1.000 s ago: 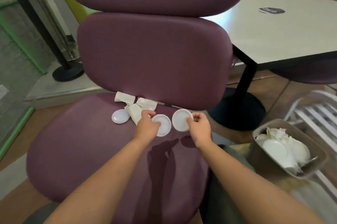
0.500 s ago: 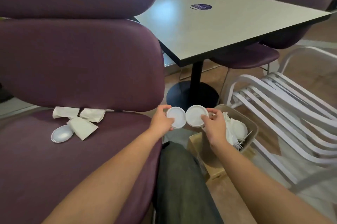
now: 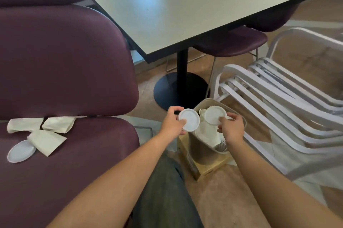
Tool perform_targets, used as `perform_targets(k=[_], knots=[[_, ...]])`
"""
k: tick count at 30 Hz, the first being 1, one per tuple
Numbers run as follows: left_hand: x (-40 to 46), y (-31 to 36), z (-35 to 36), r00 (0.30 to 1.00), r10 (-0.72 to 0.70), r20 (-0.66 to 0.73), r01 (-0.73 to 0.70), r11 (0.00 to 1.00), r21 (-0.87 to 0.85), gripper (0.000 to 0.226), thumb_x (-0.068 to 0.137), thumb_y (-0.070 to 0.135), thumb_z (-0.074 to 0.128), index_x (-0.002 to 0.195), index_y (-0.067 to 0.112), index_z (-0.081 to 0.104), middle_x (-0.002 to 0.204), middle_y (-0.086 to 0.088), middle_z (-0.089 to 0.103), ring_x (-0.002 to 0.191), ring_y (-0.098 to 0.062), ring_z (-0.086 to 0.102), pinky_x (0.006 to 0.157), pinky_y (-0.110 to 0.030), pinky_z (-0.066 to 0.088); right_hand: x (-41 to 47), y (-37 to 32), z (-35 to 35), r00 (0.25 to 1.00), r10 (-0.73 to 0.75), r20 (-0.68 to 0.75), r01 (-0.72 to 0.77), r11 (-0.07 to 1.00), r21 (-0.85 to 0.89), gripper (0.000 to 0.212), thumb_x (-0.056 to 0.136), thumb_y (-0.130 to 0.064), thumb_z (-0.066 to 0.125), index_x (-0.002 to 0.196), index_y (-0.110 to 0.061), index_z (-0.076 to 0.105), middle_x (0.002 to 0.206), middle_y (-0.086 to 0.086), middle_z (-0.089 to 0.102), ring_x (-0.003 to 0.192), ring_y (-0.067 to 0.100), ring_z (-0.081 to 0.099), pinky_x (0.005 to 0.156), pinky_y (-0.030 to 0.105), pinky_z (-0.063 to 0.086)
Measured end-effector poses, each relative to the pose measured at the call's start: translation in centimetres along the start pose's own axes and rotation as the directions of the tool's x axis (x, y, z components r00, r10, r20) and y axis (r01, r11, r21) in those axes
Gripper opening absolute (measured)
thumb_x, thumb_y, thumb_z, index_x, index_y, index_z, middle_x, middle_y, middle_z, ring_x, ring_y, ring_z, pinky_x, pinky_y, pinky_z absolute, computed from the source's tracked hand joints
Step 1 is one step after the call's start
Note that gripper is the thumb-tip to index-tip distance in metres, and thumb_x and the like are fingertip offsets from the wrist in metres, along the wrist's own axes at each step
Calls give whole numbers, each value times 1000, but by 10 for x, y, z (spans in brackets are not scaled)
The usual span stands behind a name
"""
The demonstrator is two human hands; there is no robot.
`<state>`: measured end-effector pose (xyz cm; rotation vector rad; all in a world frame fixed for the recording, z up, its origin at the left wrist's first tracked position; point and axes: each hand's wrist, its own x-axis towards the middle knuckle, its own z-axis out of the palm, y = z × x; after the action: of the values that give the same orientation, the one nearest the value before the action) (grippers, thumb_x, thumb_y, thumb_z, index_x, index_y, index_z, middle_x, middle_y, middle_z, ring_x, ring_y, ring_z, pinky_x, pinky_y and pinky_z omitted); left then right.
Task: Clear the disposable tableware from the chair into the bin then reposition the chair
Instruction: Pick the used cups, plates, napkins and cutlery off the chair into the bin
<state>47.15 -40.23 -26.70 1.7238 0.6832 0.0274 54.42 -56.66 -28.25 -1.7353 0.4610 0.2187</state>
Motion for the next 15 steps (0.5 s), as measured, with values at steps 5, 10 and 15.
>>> perform_targets(k=[5,10,15], knots=[[13,-1,15,999,21,36,-20,1000,-20,37,93,6,59,122,26,47,108,0,54,101,-20,57,57,-20,57,7,2,11,998,-7,-56,2,996,-89,37,92,-26,63,127,-18,54,130,7,52,105,29,60,95,46,53],[20,0,32,997,33,73,-30,999,-33,37,94,7,59,123,28,48,114,-3,57,100,-20,60,66,-27,60,-9,2,17,961,-65,270,92,992,-91,21,97,-28,56,116,-22,58,113,2,61,107,23,57,94,41,50],[24,3,44,995,43,89,-41,999,-24,36,96,9,56,123,30,49,110,-1,57,100,-21,61,66,-26,60,0,-6,9,962,-171,215,203,969,-139,25,96,-11,56,120,-17,57,102,0,59,97,19,55,67,23,41]])
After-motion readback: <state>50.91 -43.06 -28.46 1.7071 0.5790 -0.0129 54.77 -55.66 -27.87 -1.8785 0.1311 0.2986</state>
